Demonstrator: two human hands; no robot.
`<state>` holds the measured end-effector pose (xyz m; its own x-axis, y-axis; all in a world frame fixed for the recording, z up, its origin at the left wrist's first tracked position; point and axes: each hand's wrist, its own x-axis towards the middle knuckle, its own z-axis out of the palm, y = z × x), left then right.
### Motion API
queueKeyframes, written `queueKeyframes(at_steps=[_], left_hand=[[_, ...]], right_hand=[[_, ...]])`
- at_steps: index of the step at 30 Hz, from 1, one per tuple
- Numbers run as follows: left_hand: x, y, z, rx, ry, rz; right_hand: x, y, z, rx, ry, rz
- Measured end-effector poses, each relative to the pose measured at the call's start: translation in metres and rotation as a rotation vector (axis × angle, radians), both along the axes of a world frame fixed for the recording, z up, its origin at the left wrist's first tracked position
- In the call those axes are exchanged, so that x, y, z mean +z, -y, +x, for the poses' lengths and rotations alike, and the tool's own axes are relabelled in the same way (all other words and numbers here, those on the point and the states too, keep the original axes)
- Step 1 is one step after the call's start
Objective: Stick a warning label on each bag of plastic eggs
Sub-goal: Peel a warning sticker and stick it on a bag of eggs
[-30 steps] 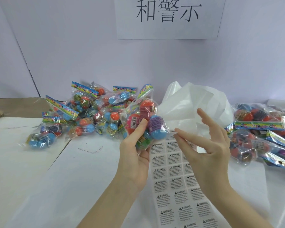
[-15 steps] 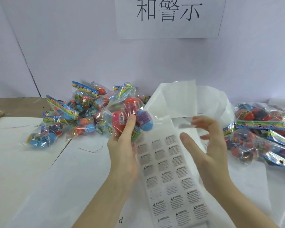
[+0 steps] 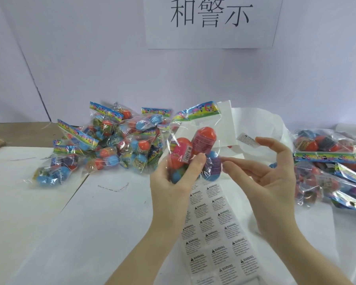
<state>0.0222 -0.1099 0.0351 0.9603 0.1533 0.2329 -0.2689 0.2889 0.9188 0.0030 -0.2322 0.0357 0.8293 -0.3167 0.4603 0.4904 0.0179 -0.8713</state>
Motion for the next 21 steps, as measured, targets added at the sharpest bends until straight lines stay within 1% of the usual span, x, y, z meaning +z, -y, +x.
queueKeyframes(at_steps=[3, 6, 8, 11, 13, 17, 21], left_hand=[[0.001, 0.001, 0.000, 0.012, -0.014, 0.002], [0.001, 0.001, -0.001, -0.015, -0.019, -0.011], [0.003, -0.001, -0.001, -0.054, -0.038, -0.036], [0.004, -0.004, 0.002, -0.139, -0.091, -0.099], [0.006, -0.005, 0.002, -0.198, -0.098, -0.127], [0.007, -0.006, 0.002, -0.248, -0.096, -0.121], [0.006, -0.004, 0.002, -0.196, -0.076, -0.068]], right_hand=[[0.000, -0.001, 0.000, -0.034, 0.014, -0.033], [0.000, -0.001, 0.000, -0.025, 0.011, -0.006], [0.003, 0.000, 0.000, 0.028, -0.016, 0.068], [0.006, 0.005, 0.002, 0.162, -0.076, 0.240], [0.009, 0.006, 0.002, 0.229, -0.105, 0.288], [0.013, 0.007, 0.000, 0.230, -0.105, 0.266], [0.015, 0.006, -0.002, 0.199, -0.072, 0.212]])
